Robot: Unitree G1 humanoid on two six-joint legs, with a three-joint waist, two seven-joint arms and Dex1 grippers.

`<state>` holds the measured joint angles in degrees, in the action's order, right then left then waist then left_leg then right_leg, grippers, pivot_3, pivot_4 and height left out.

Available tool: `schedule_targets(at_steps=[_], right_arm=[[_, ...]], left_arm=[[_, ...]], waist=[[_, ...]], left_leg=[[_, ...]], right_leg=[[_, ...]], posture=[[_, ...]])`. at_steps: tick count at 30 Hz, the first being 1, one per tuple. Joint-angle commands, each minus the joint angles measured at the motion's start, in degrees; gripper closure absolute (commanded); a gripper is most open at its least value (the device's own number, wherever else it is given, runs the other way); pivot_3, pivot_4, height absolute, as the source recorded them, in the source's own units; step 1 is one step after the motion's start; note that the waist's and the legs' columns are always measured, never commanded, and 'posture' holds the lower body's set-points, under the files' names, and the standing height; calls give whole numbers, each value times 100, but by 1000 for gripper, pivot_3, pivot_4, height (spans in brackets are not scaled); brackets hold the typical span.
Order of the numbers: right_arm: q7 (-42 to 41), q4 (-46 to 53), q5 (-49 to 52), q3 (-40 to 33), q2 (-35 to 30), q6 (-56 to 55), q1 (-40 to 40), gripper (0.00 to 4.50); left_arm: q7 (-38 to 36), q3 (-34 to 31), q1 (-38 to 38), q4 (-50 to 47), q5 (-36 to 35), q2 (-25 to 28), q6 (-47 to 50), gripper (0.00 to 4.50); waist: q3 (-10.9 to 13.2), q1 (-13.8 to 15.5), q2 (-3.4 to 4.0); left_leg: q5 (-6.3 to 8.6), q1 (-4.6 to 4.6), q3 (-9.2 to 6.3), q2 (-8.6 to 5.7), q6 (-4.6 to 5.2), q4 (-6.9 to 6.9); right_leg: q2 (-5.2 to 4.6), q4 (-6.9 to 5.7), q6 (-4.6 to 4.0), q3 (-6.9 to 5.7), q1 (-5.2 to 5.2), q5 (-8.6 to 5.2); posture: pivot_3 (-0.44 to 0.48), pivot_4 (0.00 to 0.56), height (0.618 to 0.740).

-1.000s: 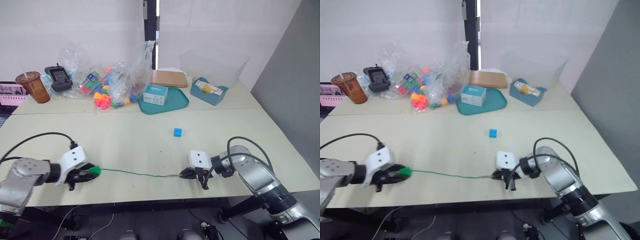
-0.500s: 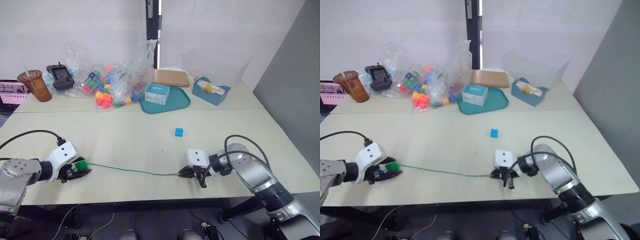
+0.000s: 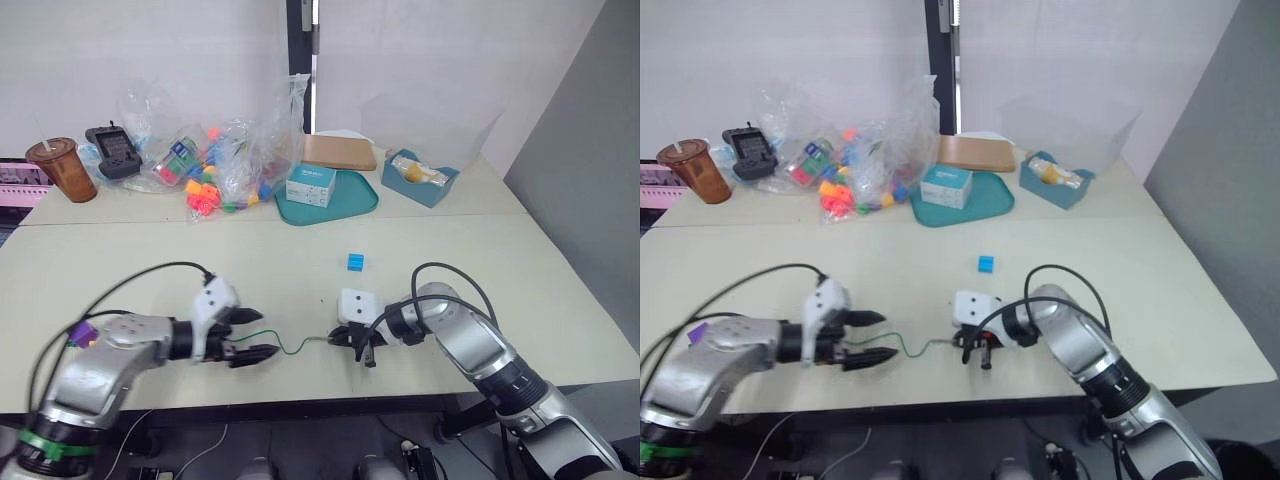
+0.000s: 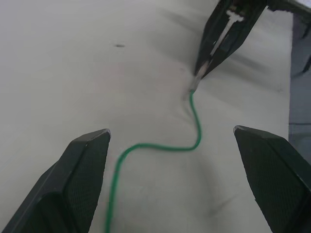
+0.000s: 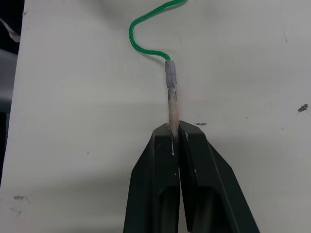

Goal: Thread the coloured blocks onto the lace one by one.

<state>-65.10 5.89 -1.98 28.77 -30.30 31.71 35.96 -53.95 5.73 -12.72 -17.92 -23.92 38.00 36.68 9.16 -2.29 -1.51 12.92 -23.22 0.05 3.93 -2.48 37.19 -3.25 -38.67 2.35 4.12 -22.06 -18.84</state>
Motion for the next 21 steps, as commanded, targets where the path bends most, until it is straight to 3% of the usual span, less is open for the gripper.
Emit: schedule_targets(at_steps=[1,6,11,21], right_arm=[[17,-49,-273,348,-86,179,-53,4500],[-64,80,-341,466,-201,189,-49,4500],[-75,158,-305,446,-240,258,-23,4500],[-101,163,-323,437,-411,243,-76,4500]], left_arm=[[261,545,-271,207,428,-508,-603,231],[264,933,-575,1016,878,-902,-1214,231],[59,1061,-558,1624,1087,-915,-1604,231],[-210,684,-363,1491,852,-693,-1566,3378]], waist=[[-1,7,-1],[-2,12,1],[-3,78,1],[-3,133,1]], left_leg=[[0,-1,-1,0,0,8],[0,0,-4,-1,1,16],[0,4,-4,-5,0,22],[0,2,-4,-5,1,25]], right_leg=[[0,-5,0,0,0,0],[3,-15,0,1,0,0],[-1,-11,0,-1,9,0],[-2,-10,1,-2,10,-1]], posture=[[0,150,740],[0,150,740],[0,150,740],[0,150,740]])
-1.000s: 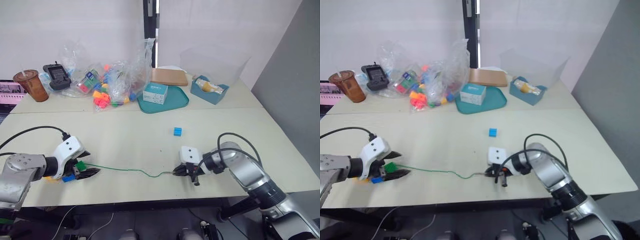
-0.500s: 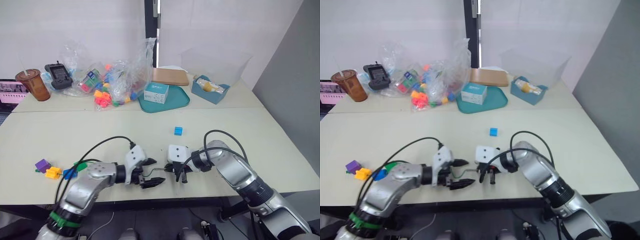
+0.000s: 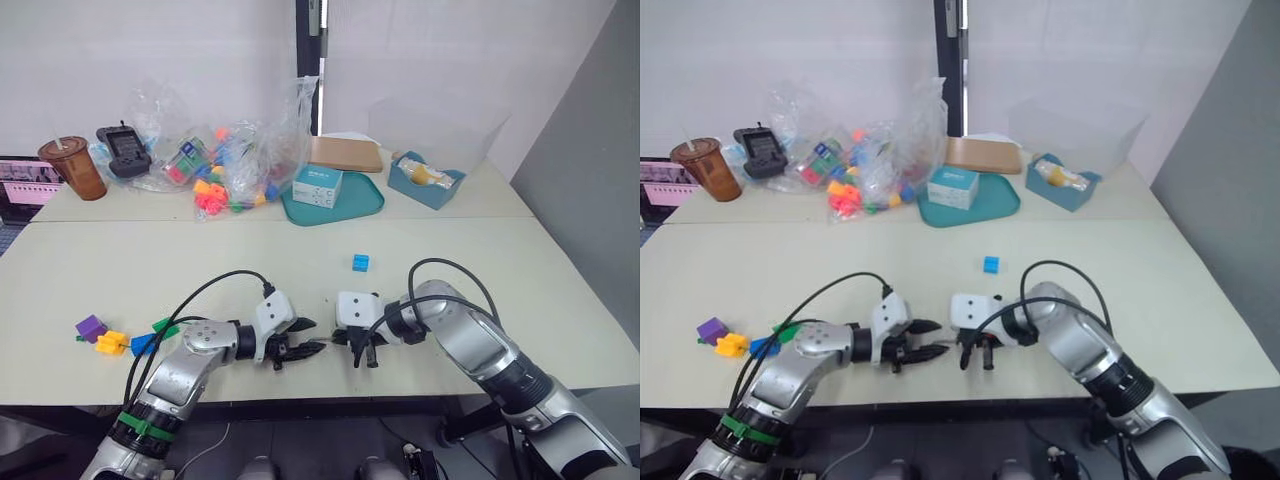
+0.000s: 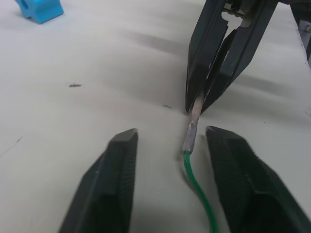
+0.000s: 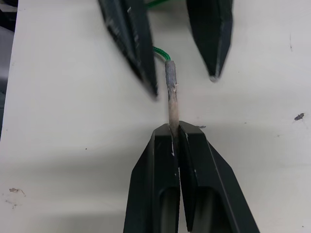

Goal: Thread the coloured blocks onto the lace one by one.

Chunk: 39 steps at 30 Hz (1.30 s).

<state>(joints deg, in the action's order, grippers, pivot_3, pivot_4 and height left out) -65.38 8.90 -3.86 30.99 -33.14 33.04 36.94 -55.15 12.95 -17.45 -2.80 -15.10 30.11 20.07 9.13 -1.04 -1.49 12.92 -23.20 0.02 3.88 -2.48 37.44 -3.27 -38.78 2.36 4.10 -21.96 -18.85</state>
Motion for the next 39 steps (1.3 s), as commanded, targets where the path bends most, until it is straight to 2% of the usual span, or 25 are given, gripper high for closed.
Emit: schedule_targets(at_steps=[1,3,4,20,22,27,33,39], right_arm=[[-74,-129,-131,217,-134,113,-180,4500],[-82,-171,-152,239,-142,84,-164,4500],[-80,-180,-162,247,-146,75,-161,4500],[-135,-88,-182,295,-198,72,-227,4500],[-131,-89,-180,289,-195,82,-231,4500],[-104,-82,-172,268,-191,101,-235,4500],[-89,-56,-167,249,-192,121,-246,4500],[-82,-50,-161,236,-194,130,-260,4500]], left_arm=[[-92,-57,124,-39,-38,103,99,3691],[-113,-94,148,-101,-77,130,130,4385],[-119,-112,159,-139,-112,135,160,4469],[-28,-92,77,-219,-95,51,325,4469],[-18,-125,61,-238,-185,-21,391,3892],[200,78,-38,-111,166,-113,281,2314],[96,131,-19,-144,124,-150,280,2314],[-24,88,20,-189,0,-155,295,4137]], waist=[[0,13,0],[0,19,0],[0,19,0],[0,33,0],[0,38,0],[0,50,0],[0,50,0],[0,48,0]], left_leg=[[0,0,0,0,0,0],[0,0,0,0,0,2],[0,0,0,0,0,3],[0,-3,0,-1,0,9],[0,-3,-1,-1,0,9],[0,-3,-6,-2,0,21],[1,-1,-8,-2,0,23],[1,-2,-9,-2,0,24]], right_leg=[[0,0,0,0,0,0],[-1,0,0,0,1,0],[-1,0,0,0,1,0],[-1,0,0,-2,3,0],[-1,0,0,-3,3,0],[-2,-1,0,-9,12,0],[-2,-2,1,-10,17,0],[-2,-1,1,-11,17,0]], posture=[[0,150,740],[0,150,740],[0,150,740],[0,150,740],[0,150,740],[0,150,740],[0,150,740],[0,150,740]])
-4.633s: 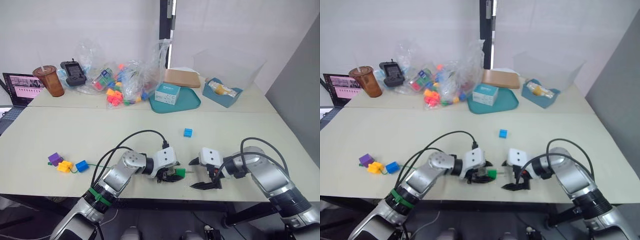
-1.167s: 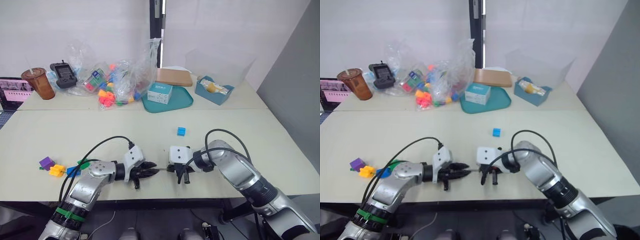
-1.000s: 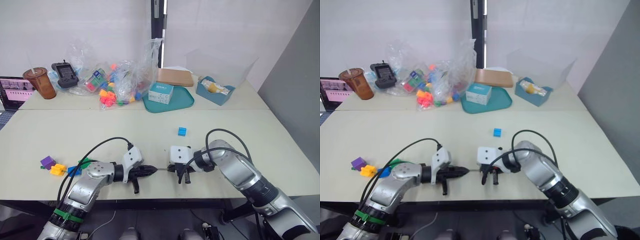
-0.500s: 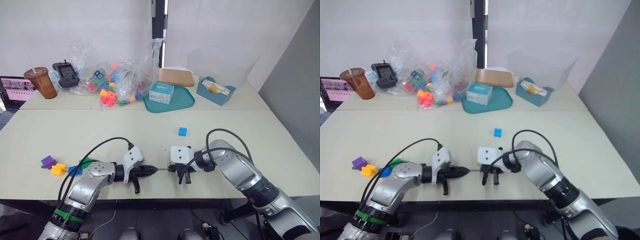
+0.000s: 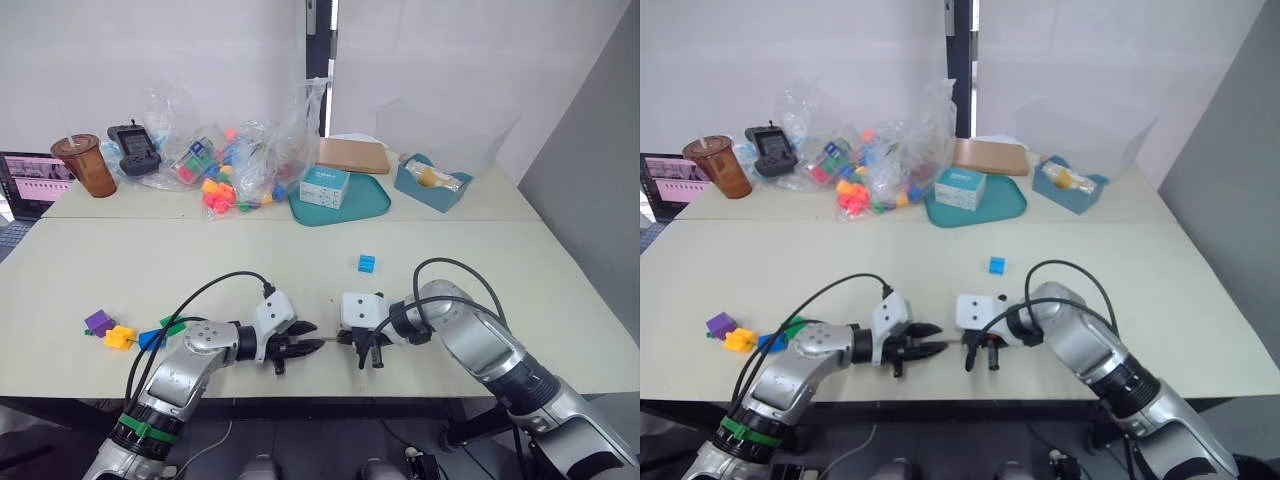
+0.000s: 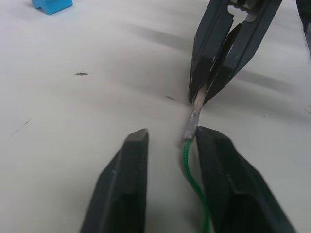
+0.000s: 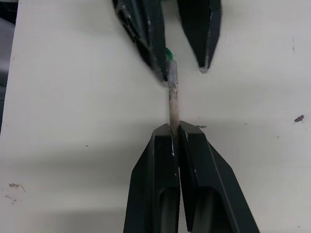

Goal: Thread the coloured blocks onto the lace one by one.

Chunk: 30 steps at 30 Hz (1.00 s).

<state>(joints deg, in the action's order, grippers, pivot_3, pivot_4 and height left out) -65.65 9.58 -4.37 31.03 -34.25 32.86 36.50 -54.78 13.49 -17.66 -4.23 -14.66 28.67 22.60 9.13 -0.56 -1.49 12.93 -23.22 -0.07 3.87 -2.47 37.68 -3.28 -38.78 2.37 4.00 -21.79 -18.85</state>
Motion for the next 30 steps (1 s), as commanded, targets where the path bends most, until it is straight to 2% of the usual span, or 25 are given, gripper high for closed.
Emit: schedule_targets(at_steps=[1,11,15,17,19,21,23,25,28,30], right_arm=[[-52,-120,-113,233,-86,145,-219,4500],[77,19,-48,89,-50,216,-312,4500],[453,658,353,-486,173,643,-663,3219],[752,934,595,-1012,315,932,-941,2512],[1221,1211,888,-1687,617,1256,-1274,1872],[1578,1458,995,-2023,778,1464,-1575,1156],[2292,1675,864,-2275,1144,1506,-1992,497],[3242,1716,600,-2447,1729,1391,-2273,497],[4618,1726,204,-2303,2795,1034,-2626,497],[5373,1401,-55,-2121,3401,649,-2681,497]], left_arm=[[-71,48,43,-69,-46,-18,48,4481],[-88,-86,-51,26,-65,28,57,4481],[-224,-231,-30,5,-165,249,81,4500],[-306,-314,12,-55,-216,427,153,4500],[-353,-424,74,-123,-261,602,195,4500],[-333,-530,131,-193,-328,707,253,4500],[-324,-653,224,-240,-375,819,285,4500],[-292,-738,309,-297,-408,886,323,4500],[-242,-822,411,-407,-453,929,393,4500],[-218,-847,430,-449,-473,913,446,4500]], waist=[[0,1,0],[0,8,0],[0,-5,0],[1,-14,0],[1,-29,-1],[2,-34,1],[2,-33,1],[2,-37,1],[2,-56,2],[2,-76,3]], left_leg=[[0,0,0,0,0,0],[0,2,-2,0,0,2],[0,-2,-5,1,0,2],[0,-11,-5,1,0,0],[0,-21,-4,2,0,1],[0,-32,-4,3,0,0],[0,-34,-4,3,0,1],[0,-34,-3,4,0,-1],[0,-37,-2,4,0,-2],[0,-42,-2,5,-1,-3]], right_leg=[[0,0,0,0,0,0],[0,2,0,-3,7,0],[1,2,0,-5,4,0],[1,1,0,-4,-8,0],[2,-3,0,0,-21,0],[3,-9,0,1,-35,0],[3,-10,0,0,-38,0],[3,-10,0,1,-38,0],[4,-13,0,3,-45,0],[4,-15,0,4,-50,0]], posture=[[0,150,740],[0,150,740],[0,150,740],[0,150,740],[0,150,740],[0,150,740],[0,150,740],[0,150,740],[0,150,740],[0,150,740]])
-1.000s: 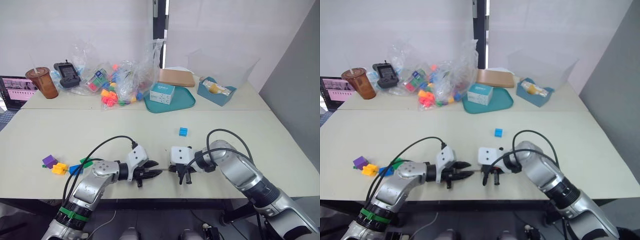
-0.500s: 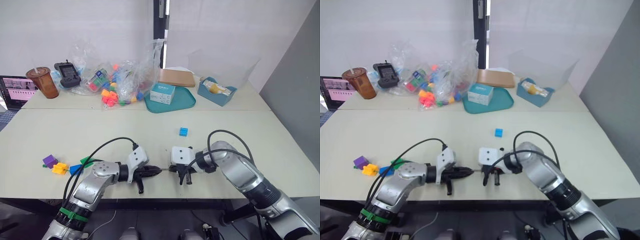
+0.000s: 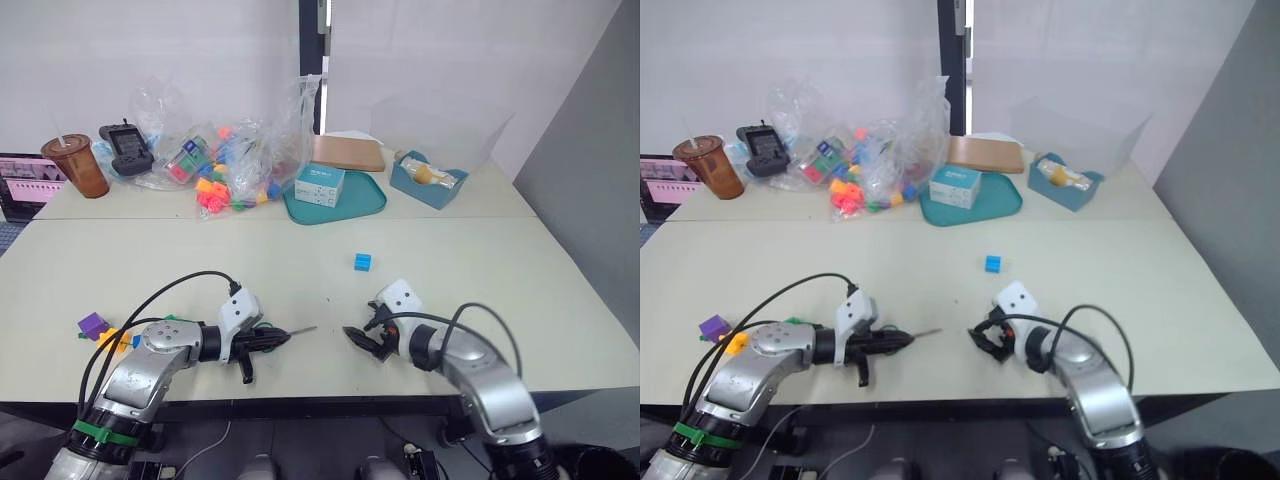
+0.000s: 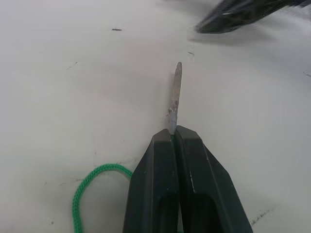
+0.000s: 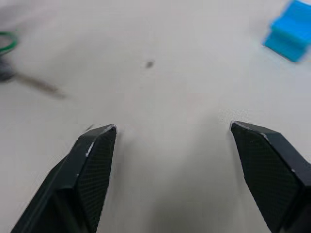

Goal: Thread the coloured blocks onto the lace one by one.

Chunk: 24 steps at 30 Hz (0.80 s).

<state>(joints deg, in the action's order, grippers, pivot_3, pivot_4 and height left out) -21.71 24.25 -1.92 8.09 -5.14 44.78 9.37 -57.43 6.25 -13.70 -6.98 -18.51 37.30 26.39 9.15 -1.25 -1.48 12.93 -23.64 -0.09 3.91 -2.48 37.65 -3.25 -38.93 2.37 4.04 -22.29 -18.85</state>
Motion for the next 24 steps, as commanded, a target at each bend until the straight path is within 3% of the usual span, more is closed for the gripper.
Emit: schedule_targets(at_steps=[1,5,10,15,24], right_arm=[[1206,-205,-384,217,669,-700,39,497],[2428,-1462,-575,-90,1321,-1535,551,497],[3372,-2903,-451,-400,1496,-2439,1191,497],[3329,-4169,-87,-491,1659,-3163,1947,497],[3336,-5518,167,-518,1551,-3801,2823,497]], left_arm=[[56,-131,33,-183,-93,39,89,4500],[90,-75,-5,-251,-75,4,147,4500],[92,-105,-27,-353,-77,32,228,4500],[98,-164,-2,-420,-93,61,279,4500],[188,-189,69,-526,-101,68,321,4500]], waist=[[1,-6,0],[1,35,1],[1,-2,1],[1,-98,-1],[0,-173,-1]], left_leg=[[0,-2,0,0,0,0],[-1,-4,1,-3,-3,2],[-3,-3,1,-1,-5,-5],[-3,3,2,-1,-5,-10],[-6,32,4,2,-9,-14]], right_leg=[[0,0,0,0,-2,0],[-7,2,0,-3,1,0],[-4,2,0,-3,-2,0],[-6,1,0,-2,2,1],[-2,-11,-1,6,15,1]], posture=[[0,150,740],[0,150,740],[0,150,740],[0,150,740],[0,150,740]])
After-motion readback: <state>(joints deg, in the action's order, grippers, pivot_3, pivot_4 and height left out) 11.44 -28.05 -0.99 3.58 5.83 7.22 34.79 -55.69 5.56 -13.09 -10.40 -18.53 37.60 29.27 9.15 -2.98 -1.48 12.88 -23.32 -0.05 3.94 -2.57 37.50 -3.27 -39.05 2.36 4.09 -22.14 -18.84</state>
